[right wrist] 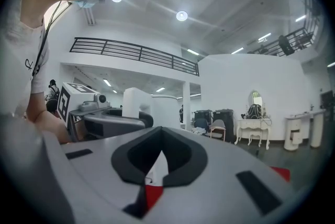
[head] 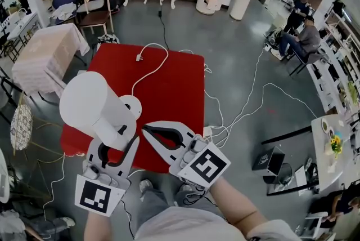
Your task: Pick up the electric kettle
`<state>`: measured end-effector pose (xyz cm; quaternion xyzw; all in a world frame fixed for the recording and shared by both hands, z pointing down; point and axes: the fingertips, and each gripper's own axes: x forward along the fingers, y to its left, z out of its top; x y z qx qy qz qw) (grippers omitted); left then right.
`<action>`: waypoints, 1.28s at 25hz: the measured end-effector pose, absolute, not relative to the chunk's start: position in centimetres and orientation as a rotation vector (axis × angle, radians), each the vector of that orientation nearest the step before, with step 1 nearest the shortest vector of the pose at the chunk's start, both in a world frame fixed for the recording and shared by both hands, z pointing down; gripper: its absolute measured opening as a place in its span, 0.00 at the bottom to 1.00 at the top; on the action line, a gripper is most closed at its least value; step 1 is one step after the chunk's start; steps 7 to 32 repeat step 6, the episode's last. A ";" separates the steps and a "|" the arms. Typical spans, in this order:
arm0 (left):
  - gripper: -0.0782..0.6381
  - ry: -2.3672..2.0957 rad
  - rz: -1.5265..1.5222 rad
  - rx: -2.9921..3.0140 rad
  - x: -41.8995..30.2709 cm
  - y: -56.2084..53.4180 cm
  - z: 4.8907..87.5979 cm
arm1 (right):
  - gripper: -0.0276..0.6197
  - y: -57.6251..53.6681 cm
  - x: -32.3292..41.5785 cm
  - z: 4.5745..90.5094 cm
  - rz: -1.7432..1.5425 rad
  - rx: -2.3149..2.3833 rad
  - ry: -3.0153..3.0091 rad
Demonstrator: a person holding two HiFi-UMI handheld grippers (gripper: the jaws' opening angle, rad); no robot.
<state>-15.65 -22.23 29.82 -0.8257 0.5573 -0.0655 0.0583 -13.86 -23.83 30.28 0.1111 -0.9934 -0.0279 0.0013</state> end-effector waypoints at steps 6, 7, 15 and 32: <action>0.28 1.703 -0.190 -2.501 -15.6 -21.8 29.8 | 0.05 -23.3 -13.8 30.4 -0.083 0.341 -3.112; 0.28 1.703 -0.190 -2.501 -15.6 -21.8 29.8 | 0.05 -23.3 -13.8 30.4 -0.083 0.341 -3.112; 0.28 1.703 -0.190 -2.501 -15.6 -21.8 29.8 | 0.05 -23.3 -13.8 30.4 -0.083 0.341 -3.112; 0.28 1.703 -0.190 -2.501 -15.6 -21.8 29.8 | 0.05 -23.3 -13.8 30.4 -0.083 0.341 -3.112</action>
